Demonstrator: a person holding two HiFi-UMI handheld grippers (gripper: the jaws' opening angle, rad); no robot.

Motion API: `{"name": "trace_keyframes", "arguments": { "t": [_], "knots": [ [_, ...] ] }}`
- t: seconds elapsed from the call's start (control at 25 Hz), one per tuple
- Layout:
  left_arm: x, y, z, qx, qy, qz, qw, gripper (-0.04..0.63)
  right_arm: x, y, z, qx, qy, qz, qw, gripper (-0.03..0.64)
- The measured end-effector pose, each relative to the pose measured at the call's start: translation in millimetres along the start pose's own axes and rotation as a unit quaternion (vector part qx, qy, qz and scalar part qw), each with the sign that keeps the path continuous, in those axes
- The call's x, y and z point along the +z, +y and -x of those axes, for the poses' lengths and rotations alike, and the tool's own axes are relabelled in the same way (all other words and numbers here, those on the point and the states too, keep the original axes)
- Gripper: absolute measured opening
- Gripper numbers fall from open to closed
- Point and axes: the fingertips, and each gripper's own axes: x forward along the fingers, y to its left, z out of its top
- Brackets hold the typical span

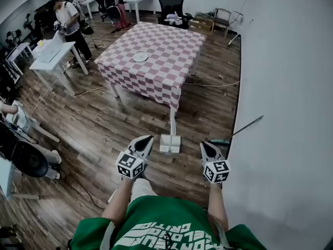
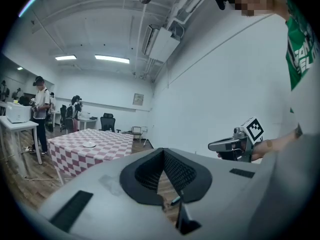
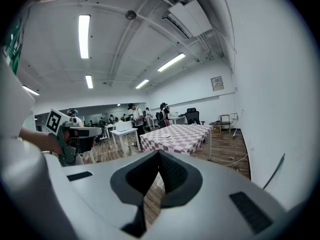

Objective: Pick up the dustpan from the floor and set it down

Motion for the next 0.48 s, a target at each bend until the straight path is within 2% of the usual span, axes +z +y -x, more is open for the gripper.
{"name": "trace_keyframes", "arguments": {
  "t": [0.2,0.48],
  "knots": [
    [10.4,72.8,-12.0,-0.028,0.008,0.002,0.9996,0.003,15.2,18.8,-61.2,-0.028,0.004,-0.010,1.000,0.008],
    [26.0,175.6,-16.2,-0.048,0.009,0.014,0.9987,0.003,40.7,59.2,-142.5,-0.049,0.016,-0.009,0.999,0.008]
  ]
}}
